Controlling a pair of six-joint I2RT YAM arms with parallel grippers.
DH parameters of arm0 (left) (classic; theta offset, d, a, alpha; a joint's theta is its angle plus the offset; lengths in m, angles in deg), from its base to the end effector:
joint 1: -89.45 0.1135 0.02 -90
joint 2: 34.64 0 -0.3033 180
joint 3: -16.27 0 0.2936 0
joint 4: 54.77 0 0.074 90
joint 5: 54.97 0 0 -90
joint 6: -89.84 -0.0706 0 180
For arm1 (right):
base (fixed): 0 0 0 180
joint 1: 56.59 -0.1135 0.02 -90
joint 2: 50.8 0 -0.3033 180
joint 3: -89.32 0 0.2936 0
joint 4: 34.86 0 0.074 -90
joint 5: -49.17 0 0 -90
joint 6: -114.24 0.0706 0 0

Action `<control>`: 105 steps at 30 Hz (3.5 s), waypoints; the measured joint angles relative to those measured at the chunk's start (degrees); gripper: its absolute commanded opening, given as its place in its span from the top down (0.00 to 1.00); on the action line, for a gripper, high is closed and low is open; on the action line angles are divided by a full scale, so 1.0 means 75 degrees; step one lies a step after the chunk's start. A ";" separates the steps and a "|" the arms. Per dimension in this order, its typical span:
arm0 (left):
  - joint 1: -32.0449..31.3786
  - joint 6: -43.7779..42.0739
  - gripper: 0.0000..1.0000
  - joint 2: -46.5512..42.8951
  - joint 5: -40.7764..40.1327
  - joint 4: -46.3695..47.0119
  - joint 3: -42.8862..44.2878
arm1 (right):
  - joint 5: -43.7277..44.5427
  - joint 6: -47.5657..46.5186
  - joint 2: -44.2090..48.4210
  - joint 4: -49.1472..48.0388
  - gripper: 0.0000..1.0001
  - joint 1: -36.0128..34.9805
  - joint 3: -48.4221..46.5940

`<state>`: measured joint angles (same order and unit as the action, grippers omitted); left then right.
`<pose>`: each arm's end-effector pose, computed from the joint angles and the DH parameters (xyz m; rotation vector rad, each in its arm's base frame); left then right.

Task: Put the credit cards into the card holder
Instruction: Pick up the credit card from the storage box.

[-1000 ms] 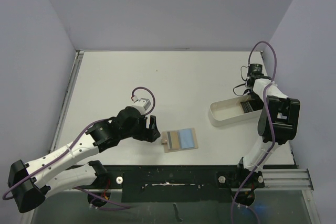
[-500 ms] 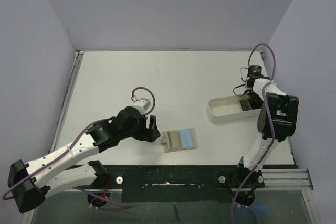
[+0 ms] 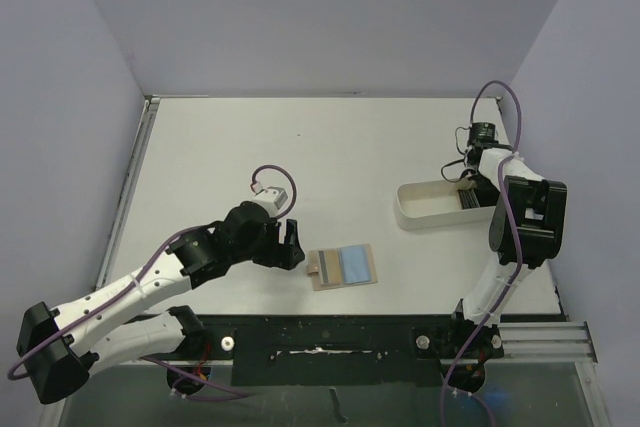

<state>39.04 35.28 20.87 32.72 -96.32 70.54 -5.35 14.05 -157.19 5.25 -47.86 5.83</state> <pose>0.1601 -0.1892 0.2589 0.2947 2.4071 -0.6859 0.4245 -0.1066 0.1731 0.1684 2.6330 -0.9339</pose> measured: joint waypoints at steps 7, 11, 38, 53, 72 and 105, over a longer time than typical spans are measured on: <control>0.0038 -0.0017 0.26 0.0006 0.0026 0.0000 0.0000 | -0.0006 0.0000 0.0000 0.0111 0.93 -0.0020 -0.0079; 0.0044 -0.0017 0.26 0.0006 0.0038 0.0000 0.0000 | -0.0152 0.0038 0.0000 0.0396 0.99 -0.0067 -0.0329; 0.0082 -0.0017 0.26 0.0006 0.0143 0.0000 -0.0003 | -0.1023 0.0624 0.0006 0.1664 1.00 -0.0119 -0.1067; 0.0085 -0.0017 0.28 0.0012 0.0143 0.0000 -0.0003 | -0.1451 0.1696 0.0892 0.3171 1.00 -0.0618 -0.2037; 0.0102 0.0764 0.44 0.1311 0.1209 0.0860 -0.0047 | -0.3885 0.4572 0.4307 0.3188 1.00 -0.3669 -0.0417; 0.0495 0.4666 0.62 -0.0659 0.2361 0.6822 -0.1440 | -0.9929 0.9104 0.8314 -0.4884 1.00 -0.4902 0.4637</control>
<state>42.75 70.27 15.93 50.43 -45.15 59.74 -79.81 82.33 -94.83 -31.38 -84.62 40.60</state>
